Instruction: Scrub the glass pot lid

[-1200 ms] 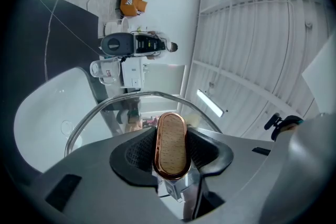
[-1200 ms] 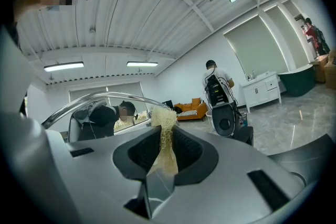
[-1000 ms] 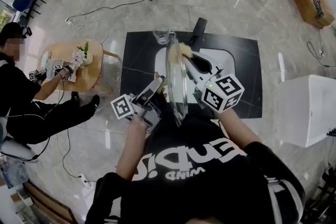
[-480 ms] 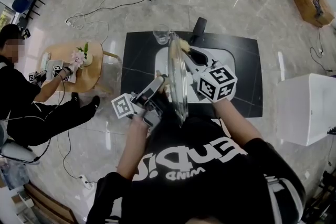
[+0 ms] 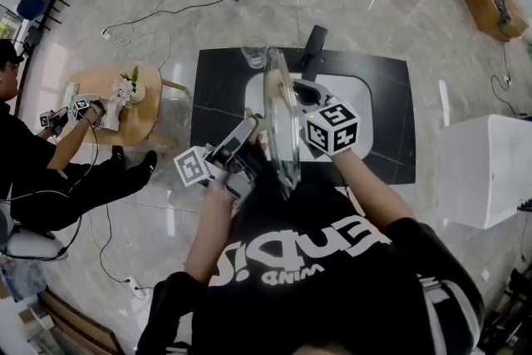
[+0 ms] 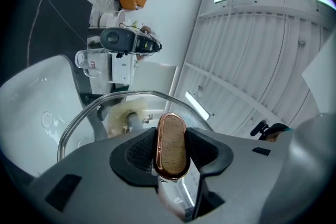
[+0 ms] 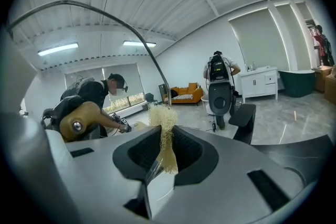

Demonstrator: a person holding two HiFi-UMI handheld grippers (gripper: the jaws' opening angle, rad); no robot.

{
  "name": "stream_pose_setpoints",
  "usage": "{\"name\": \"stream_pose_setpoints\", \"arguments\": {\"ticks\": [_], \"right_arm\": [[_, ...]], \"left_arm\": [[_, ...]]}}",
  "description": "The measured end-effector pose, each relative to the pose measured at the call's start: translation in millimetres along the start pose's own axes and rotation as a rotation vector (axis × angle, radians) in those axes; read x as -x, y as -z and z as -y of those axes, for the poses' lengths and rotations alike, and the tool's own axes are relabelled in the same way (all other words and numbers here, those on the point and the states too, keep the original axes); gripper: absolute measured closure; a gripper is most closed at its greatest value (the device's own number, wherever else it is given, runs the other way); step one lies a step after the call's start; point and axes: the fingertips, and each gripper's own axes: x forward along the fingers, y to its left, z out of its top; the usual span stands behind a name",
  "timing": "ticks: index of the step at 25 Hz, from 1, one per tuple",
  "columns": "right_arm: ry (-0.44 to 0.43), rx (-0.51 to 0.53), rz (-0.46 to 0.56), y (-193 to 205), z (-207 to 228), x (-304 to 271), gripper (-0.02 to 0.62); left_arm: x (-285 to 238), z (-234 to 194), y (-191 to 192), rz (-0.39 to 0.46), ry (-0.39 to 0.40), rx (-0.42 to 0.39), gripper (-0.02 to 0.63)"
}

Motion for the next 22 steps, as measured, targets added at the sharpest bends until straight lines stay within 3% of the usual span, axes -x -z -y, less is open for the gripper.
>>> {"name": "stream_pose_setpoints", "arguments": {"ticks": [11,22], "right_arm": [[-0.040,-0.002,-0.108,47.6,-11.8,-2.2,0.537],[-0.133,-0.026,-0.178,76.8,-36.8,15.9,0.537]], "left_arm": [[0.3,4.0,-4.8,0.029,0.021,0.002,0.428],[3.8,1.9,-12.4,0.076,0.022,0.018,0.428]]}}
